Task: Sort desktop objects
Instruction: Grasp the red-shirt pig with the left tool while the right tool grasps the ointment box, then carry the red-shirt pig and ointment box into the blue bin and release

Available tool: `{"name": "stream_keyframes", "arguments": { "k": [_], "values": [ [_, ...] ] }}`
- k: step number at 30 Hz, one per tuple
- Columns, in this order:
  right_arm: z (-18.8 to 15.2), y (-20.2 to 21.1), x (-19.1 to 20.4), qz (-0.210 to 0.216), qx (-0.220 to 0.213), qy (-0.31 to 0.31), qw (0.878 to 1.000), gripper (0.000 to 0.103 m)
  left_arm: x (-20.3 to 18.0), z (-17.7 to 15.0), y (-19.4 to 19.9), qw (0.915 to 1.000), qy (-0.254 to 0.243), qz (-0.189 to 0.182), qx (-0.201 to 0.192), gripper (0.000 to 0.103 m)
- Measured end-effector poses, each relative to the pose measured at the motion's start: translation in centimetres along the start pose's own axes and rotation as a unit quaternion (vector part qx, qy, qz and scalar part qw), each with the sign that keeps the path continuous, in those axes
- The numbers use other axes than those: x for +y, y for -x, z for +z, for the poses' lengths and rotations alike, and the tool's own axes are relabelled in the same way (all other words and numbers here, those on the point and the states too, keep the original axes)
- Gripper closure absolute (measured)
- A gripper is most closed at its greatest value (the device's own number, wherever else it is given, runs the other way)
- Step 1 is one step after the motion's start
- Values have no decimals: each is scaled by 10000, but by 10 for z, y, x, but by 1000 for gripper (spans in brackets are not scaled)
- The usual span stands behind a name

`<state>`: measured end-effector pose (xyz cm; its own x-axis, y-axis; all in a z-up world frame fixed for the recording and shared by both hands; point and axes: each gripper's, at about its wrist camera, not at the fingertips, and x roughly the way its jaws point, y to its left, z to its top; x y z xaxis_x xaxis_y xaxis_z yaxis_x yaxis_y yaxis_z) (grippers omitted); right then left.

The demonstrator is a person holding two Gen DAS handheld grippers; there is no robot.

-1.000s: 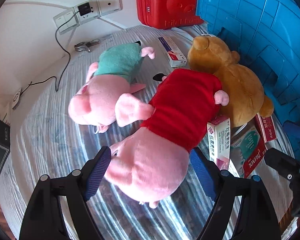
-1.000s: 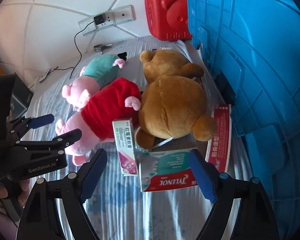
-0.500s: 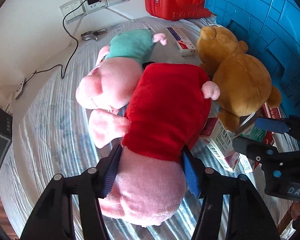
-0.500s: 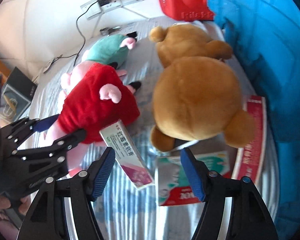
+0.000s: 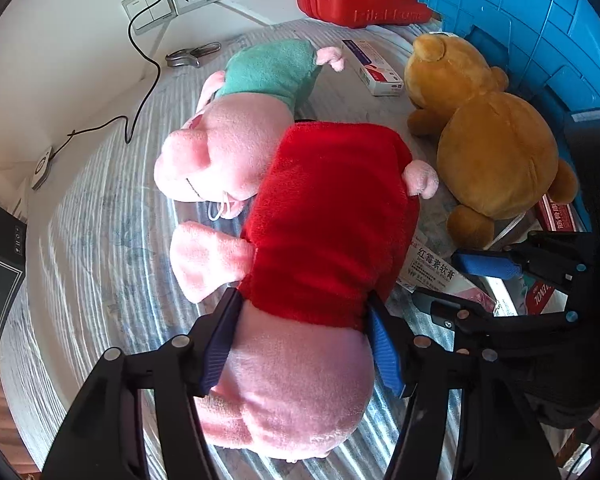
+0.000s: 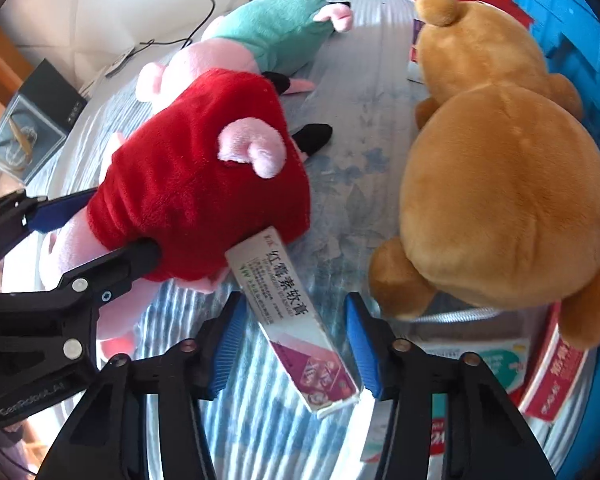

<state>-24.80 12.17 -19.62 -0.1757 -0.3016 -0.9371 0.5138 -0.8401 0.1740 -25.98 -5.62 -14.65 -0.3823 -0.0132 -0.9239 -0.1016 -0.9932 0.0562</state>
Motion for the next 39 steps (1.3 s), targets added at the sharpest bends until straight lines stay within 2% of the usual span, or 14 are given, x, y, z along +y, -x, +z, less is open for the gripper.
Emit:
{"name": "stream_keyframes", "arguments": {
  "k": [2,5,8,11,14,19,24,31,35,39],
  "values": [
    [1,-6,-1,30,65,26,10000,67,-1,2,-3,10000,7,-24,43,40],
    [1,-11,-3,-58,159,50,9998,69,0,5,-7,9999,49,-75,69,39],
    [-2,-5,-5,-57,151,39,9999,72,-2,4,-1,10000,32,-93,-2,47],
    [-7,11,-8,-12,-13,-25,10000,73,-2,1,13,9997,93,-183,-104,48],
    [-11,40,-9,3,-292,-73,9995,73,-7,0,40,9989,68,-248,-398,48],
    [-15,106,-12,-124,-952,-147,9953,73,-17,6,100,9933,-68,-279,-1121,48],
    [-19,195,-11,-471,-1775,-157,9829,73,-38,24,167,9805,-257,-347,-1918,48],
    [-14,314,-13,-1078,-2687,-374,9564,73,-78,72,258,9537,-469,-657,-2898,48],
    [-10,380,-37,-1506,-3019,-514,9400,73,-112,109,299,9390,-616,-809,-3286,48],
    [0,419,-75,-1904,-3056,-794,9295,73,-153,147,321,9288,-744,-1034,-3479,48]
  ]
}}
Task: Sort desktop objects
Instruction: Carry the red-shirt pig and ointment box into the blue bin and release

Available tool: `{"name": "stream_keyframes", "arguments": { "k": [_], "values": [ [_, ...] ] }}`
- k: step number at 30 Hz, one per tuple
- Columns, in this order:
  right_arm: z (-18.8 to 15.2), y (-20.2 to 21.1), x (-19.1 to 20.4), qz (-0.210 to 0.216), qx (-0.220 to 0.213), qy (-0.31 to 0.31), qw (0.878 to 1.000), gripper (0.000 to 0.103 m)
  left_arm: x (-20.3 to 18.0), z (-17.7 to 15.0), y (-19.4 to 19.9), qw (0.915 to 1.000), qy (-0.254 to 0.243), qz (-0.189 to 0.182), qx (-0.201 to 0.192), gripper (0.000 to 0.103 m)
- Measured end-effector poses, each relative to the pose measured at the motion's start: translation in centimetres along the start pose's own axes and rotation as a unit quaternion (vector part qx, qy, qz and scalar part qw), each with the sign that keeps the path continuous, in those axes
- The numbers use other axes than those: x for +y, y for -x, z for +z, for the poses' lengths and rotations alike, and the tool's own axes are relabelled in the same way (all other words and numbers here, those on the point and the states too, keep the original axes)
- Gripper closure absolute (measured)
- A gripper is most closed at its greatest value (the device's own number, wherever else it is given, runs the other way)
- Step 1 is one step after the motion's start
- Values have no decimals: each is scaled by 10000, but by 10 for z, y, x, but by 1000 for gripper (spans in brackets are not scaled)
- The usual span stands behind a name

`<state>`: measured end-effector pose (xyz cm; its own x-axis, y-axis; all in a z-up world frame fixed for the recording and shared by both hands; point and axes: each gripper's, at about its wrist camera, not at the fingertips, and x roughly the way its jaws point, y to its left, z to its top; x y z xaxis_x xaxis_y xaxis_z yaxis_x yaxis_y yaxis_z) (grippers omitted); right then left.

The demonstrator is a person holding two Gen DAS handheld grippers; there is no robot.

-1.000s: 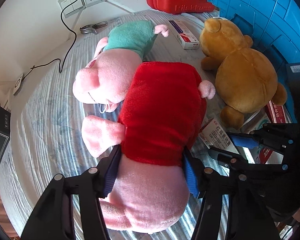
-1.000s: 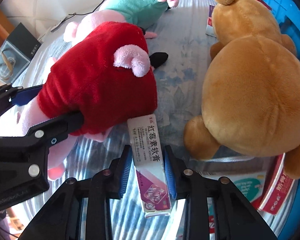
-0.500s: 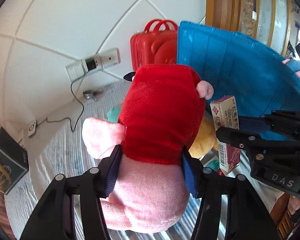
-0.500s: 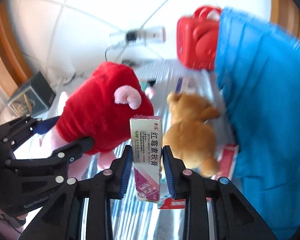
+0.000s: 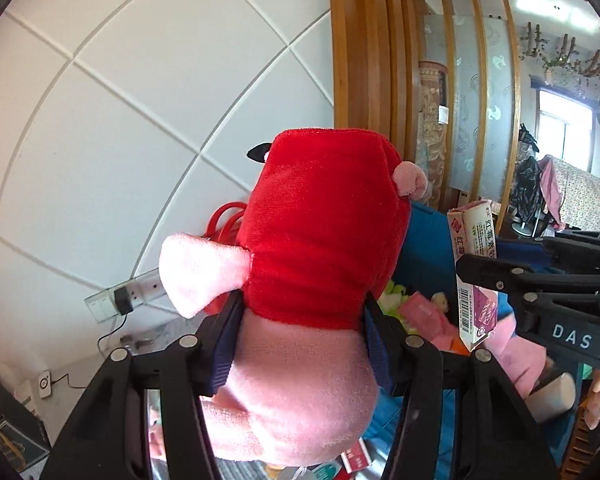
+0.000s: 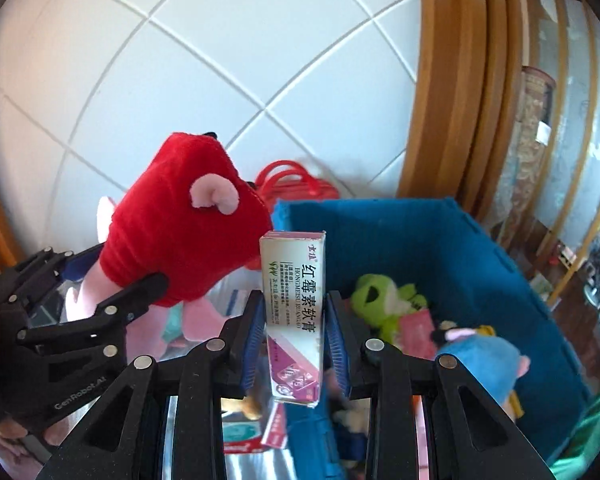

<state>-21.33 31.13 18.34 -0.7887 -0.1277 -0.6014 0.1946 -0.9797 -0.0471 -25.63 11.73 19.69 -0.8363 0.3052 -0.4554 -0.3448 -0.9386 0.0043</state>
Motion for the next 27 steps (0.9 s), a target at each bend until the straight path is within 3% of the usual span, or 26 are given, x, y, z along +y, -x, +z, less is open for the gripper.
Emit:
{"name": "stream_keyframes", "arguments": {
  "k": [6,13,18,21,27],
  "values": [
    [19,-19,-74,-601,210,-226,9977,73,-62,40,-69,9992,-245,-266,177,48],
    [9,-52,-136,-716,651,-394,9945,73,-118,22,-148,9948,-534,-311,807,47],
    [-1,-78,-155,-622,804,-451,9938,73,-135,14,-156,9930,-805,-129,858,37],
    [-3,-89,-148,-847,801,-335,9926,73,-133,15,-156,9937,-742,-87,835,30],
    [1,-103,-147,-944,771,-299,9921,72,-126,12,-167,9932,-631,-127,973,30]
  ]
}}
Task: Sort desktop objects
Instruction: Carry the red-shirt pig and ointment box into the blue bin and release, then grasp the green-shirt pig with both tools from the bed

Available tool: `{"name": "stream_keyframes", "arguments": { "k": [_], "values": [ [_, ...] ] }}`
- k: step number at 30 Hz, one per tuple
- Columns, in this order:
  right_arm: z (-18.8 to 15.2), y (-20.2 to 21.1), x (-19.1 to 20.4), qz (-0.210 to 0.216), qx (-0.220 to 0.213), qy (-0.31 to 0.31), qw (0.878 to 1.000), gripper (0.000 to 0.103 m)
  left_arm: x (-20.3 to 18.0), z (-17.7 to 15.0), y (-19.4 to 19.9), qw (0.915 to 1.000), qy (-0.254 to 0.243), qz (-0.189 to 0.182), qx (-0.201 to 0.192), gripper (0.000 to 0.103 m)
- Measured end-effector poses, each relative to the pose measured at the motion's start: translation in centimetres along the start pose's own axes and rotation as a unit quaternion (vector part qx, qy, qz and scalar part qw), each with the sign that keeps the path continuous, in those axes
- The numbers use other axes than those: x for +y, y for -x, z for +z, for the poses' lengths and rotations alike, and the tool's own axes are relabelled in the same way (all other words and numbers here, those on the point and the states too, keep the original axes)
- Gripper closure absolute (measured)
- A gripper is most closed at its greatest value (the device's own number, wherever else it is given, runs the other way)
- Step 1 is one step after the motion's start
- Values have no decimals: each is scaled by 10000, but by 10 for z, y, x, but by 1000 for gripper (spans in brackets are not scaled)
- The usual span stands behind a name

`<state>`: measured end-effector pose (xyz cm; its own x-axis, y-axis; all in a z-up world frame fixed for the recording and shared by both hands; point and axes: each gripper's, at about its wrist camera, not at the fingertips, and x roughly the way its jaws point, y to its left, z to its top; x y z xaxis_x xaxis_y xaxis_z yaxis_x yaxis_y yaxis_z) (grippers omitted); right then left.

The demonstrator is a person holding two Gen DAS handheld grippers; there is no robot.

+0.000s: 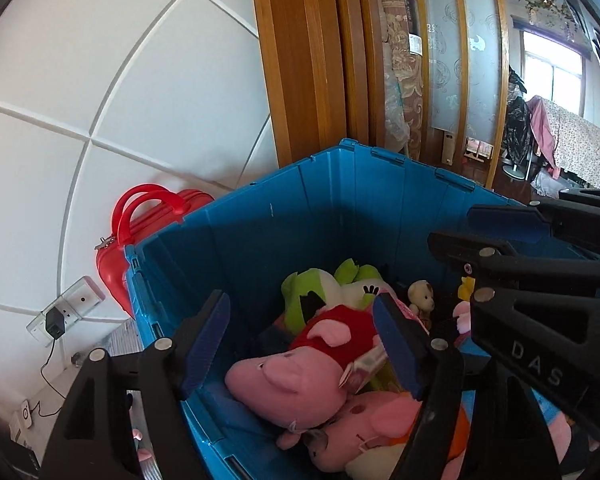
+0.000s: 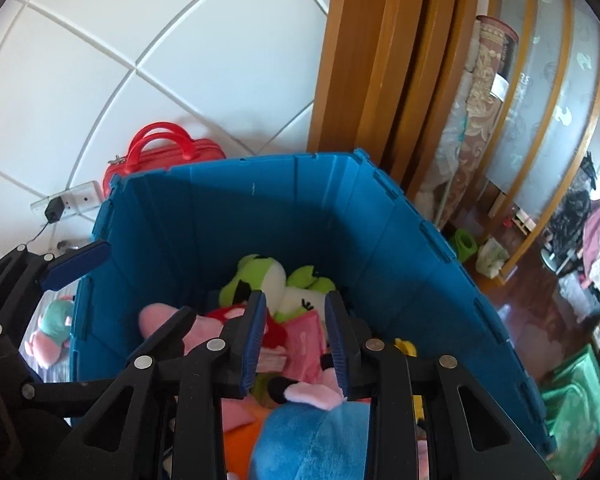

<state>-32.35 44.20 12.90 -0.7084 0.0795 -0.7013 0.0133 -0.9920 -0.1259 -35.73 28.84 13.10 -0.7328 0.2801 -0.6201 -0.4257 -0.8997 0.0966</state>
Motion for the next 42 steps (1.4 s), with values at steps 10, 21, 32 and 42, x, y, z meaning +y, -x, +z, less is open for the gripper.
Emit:
{"name": "stream_keyframes", "arguments": {
  "k": [10,21,32,42],
  "values": [
    [2,5,-1,-23,106,-85,9999,9,23,-20,21,9994,228,-228,136,29],
    [-18,97,59,477,-310,-3,9984,0,104,-110,101,9973,720,171,-10,22],
    [-73,80,196,1775,-135,378,9833,0,219,-245,98,9718,1693,1206,1114,22],
    [-99,-51,291,2288,933,716,9664,0,306,-322,17,9292,2727,1399,2067,22]
  ]
}}
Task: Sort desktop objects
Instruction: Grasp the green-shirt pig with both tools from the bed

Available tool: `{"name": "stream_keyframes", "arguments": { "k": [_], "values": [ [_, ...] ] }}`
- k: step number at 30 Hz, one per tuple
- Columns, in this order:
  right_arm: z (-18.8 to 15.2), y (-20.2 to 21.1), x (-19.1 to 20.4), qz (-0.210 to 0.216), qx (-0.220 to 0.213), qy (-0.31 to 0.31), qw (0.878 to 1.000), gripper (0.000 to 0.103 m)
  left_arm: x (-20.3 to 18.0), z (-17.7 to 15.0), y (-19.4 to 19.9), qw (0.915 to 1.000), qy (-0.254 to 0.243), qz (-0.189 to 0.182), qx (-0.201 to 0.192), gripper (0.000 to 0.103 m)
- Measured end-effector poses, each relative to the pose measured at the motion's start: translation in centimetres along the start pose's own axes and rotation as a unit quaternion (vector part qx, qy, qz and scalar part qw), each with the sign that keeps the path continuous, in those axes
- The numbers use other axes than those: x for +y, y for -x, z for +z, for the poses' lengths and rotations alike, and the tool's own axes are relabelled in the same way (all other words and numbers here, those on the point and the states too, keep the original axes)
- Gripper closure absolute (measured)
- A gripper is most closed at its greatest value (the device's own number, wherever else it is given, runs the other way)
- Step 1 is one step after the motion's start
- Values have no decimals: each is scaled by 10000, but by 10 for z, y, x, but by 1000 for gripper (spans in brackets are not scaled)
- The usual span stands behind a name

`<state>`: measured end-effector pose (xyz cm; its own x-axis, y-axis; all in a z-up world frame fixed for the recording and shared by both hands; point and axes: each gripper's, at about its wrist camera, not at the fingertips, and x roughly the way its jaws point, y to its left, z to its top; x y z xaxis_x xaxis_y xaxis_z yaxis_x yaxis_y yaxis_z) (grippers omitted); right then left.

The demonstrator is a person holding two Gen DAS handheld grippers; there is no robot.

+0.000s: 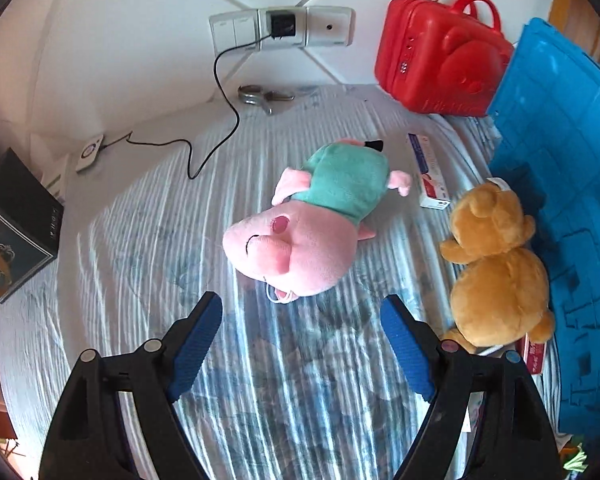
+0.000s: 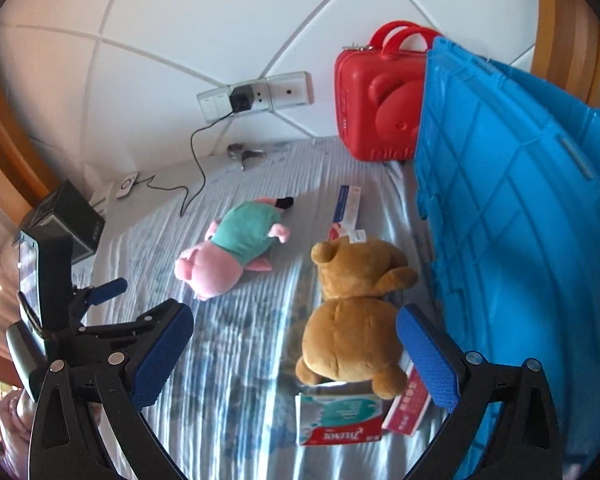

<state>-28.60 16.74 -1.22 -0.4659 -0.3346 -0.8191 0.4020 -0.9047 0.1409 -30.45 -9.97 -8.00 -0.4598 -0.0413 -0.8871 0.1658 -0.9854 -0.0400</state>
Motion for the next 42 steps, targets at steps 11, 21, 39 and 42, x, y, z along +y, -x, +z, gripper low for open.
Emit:
{"name": "stream_keyframes", "arguments": {
  "k": [11,21,39,42],
  "values": [
    [35,-113,-14,353,541,-372,9972,0,-8,33,-92,9985,-534,-24,100,21],
    [39,-184,34,668,979,19,9929,0,38,-24,-84,9940,-1019,15,404,18],
    [67,-261,47,766,1443,497,9853,0,27,18,-122,9982,-10,-249,545,3],
    [62,-270,46,943,1500,377,9835,3,23,23,-123,9982,-154,-369,450,11]
  ]
}}
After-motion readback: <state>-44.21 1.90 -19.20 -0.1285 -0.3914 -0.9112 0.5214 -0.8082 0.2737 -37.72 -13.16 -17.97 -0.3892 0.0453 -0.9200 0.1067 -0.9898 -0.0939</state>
